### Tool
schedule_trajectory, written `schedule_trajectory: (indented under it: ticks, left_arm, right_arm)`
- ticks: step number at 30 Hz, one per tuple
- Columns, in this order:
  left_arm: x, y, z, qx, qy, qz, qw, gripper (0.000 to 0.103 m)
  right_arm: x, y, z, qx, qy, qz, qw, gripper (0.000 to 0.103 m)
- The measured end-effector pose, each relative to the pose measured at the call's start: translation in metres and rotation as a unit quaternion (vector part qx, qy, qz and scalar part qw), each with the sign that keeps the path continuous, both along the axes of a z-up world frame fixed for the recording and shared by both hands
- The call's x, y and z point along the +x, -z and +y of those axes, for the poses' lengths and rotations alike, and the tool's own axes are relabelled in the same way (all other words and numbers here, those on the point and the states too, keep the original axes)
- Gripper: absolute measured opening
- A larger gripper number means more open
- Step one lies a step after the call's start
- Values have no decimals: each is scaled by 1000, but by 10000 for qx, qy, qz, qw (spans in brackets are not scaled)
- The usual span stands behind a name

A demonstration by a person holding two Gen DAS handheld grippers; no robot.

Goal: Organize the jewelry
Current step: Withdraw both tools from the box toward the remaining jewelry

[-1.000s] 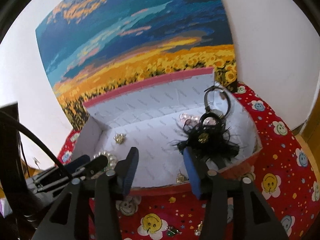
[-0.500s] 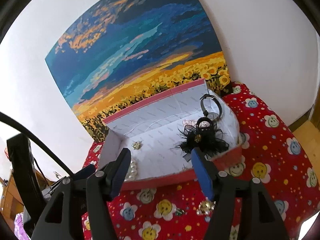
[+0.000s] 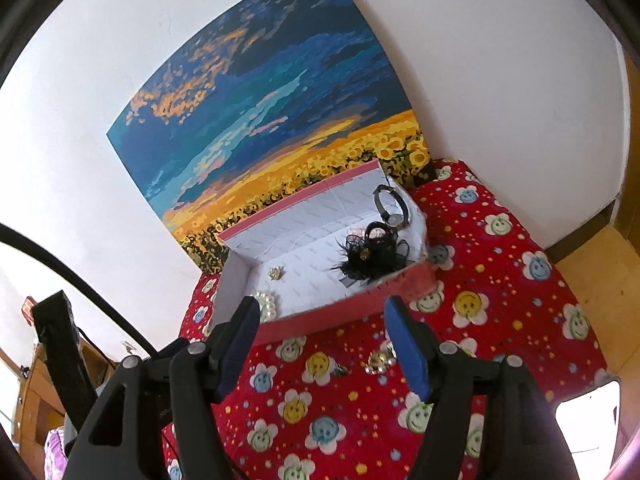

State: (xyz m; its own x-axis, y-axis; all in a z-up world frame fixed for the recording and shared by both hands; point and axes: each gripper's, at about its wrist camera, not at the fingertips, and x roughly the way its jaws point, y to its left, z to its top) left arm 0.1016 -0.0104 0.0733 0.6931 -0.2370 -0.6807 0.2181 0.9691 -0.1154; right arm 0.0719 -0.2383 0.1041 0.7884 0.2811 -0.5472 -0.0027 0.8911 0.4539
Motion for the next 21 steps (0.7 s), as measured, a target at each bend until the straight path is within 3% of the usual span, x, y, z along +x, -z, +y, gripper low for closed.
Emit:
schedule_trajectory:
  ticks: [9,21]
  left_arm:
    - [-13,14,-17,204,-19,261,9994,54]
    - [-2,41,-59,438,178,606,9970,54]
  right_arm:
    - [-19,7,-15,-168,22,145,9998,69]
    - [-14,28,-48,151,142,336,9992,69]
